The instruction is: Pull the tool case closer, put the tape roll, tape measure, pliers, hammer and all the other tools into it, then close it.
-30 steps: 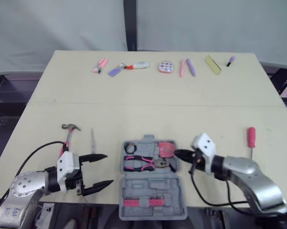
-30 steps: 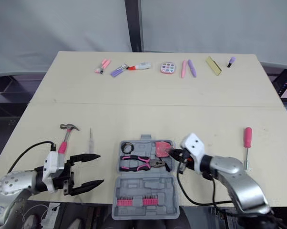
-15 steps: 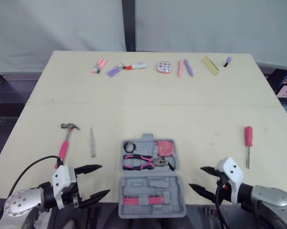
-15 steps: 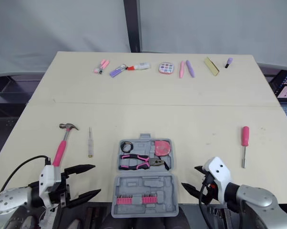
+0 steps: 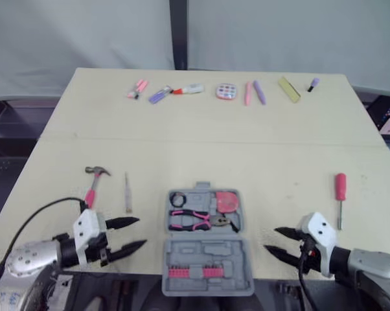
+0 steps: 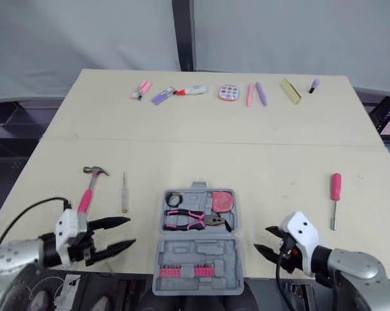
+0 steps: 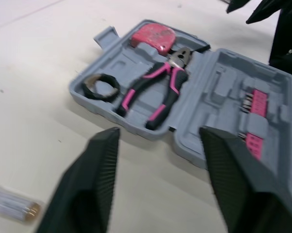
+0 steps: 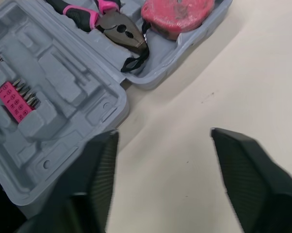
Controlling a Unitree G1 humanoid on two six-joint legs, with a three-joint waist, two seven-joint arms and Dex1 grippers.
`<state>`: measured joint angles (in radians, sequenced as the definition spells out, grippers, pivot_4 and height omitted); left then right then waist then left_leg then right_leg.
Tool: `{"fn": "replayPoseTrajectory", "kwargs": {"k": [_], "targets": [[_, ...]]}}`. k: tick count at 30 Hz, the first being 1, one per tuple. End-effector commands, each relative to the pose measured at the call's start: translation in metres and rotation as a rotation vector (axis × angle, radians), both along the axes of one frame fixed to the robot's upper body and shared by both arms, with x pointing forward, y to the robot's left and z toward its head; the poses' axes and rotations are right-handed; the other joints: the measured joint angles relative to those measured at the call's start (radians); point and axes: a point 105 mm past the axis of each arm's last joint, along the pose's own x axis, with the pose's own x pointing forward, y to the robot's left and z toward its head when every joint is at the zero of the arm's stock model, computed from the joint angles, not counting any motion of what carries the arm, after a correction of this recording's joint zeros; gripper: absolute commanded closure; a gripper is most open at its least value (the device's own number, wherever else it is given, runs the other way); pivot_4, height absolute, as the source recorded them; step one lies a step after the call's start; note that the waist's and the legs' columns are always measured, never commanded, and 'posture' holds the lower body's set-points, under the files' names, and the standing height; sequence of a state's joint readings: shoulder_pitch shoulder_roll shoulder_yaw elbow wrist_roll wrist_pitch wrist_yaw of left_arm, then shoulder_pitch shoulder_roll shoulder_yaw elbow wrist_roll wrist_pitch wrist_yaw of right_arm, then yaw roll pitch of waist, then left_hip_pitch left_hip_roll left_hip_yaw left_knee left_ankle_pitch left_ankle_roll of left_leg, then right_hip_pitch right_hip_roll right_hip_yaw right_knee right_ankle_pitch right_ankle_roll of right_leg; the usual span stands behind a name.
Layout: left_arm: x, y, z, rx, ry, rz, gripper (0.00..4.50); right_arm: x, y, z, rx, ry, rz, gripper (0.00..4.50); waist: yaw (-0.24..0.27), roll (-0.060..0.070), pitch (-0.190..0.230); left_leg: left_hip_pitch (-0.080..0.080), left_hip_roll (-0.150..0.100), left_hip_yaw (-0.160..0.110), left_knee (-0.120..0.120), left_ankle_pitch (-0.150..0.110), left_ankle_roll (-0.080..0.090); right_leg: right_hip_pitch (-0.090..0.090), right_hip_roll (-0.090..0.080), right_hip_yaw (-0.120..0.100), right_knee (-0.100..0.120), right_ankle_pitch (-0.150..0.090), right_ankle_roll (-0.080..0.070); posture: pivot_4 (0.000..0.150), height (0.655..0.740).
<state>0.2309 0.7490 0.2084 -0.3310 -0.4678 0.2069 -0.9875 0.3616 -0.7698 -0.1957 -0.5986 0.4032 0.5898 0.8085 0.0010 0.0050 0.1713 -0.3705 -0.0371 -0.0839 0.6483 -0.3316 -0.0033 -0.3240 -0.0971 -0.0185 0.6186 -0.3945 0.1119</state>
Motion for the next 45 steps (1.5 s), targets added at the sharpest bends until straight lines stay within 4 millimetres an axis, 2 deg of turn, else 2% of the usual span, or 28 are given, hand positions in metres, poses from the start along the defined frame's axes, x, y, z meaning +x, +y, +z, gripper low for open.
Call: {"fn": "replayPoseTrajectory", "kwargs": {"k": [1, 2, 3, 9, 13, 16, 21, 35, 45], "targets": [[-0.002, -0.002, -0.005, -0.007, 0.046, -0.035, 3.73, -0.001, 0.004, 0.0, 0.003, -0.006, 0.028, 3.78, -0.004, 0.0, 0.0, 0.0, 0.0, 0.0, -0.001, 0.0, 0.0, -0.001, 0.0, 0.0, 0.001, 0.0, 0.0, 0.15, 0.74], [-0.002, -0.002, -0.008, 0.002, 0.059, -0.044, 4.25, 0.0, 0.005, -0.002, -0.002, -0.005, 0.031, 4.27, -0.005, 0.0, 0.0, 0.0, 0.0, 0.001, -0.001, 0.0, 0.0, -0.001, 0.0, 0.0, 0.001, 0.0, 0.0, 0.15, 0.74], [-0.002, -0.002, -0.011, 0.013, 0.082, -0.057, 4.44, 0.0, 0.007, -0.004, -0.005, -0.006, 0.036, 4.45, -0.004, -0.001, 0.0, 0.0, 0.0, 0.0, -0.001, 0.0, 0.0, -0.001, 0.0, 0.0, 0.001, 0.0, 0.0, 0.15, 0.74], [-0.001, -0.005, -0.023, 0.071, 0.162, -0.137, 4.44, 0.007, 0.011, -0.018, -0.064, 0.03, 0.037, 4.45, -0.002, -0.001, 0.0, 0.0, 0.0, 0.0, 0.001, 0.0, 0.0, -0.001, 0.0, 0.001, 0.003, 0.0, 0.0, 0.15, 0.74], [0.005, -0.007, -0.029, 0.105, 0.144, -0.15, 4.44, 0.009, 0.013, -0.023, -0.08, 0.052, 0.041, 4.45, -0.001, -0.001, 0.0, 0.0, -0.001, -0.001, 0.001, 0.0, 0.0, -0.002, -0.001, 0.0, 0.004, 0.0, 0.0, 0.15, 0.74], [0.008, -0.015, -0.049, 0.162, 0.169, -0.174, 4.44, 0.012, 0.017, -0.027, -0.081, 0.061, 0.058, 4.45, -0.001, -0.001, 0.0, 0.0, -0.001, -0.001, 0.001, 0.0, 0.0, -0.002, 0.0, 0.0, 0.004, 0.0, 0.0, 0.15, 0.74], [0.015, -0.023, -0.065, 0.224, 0.135, -0.193, 4.44, 0.014, 0.022, -0.029, -0.081, 0.069, 0.081, 4.45, -0.001, -0.001, 0.0, 0.0, -0.001, -0.001, 0.002, 0.0, 0.0, -0.003, 0.0, -0.002, 0.007, 0.0, 0.0, 0.15, 0.74], [0.016, -0.04, -0.07, 0.198, 0.115, -0.238, 4.44, 0.026, 0.04, -0.033, -0.069, 0.059, 0.124, 4.45, -0.002, -0.001, 0.0, 0.0, -0.002, -0.001, 0.003, 0.0, 0.0, -0.004, 0.0, -0.003, 0.009, 0.0, 0.0, 0.15, 0.74], [0.021, -0.052, -0.071, 0.184, 0.082, -0.24, 4.44, 0.026, 0.051, -0.031, -0.048, 0.061, 0.156, 4.45, -0.002, -0.001, 0.0, 0.0, -0.002, -0.001, 0.003, 0.0, 0.0, -0.004, 0.0, -0.004, 0.01, 0.0, 0.0, 0.15, 0.74]]}}
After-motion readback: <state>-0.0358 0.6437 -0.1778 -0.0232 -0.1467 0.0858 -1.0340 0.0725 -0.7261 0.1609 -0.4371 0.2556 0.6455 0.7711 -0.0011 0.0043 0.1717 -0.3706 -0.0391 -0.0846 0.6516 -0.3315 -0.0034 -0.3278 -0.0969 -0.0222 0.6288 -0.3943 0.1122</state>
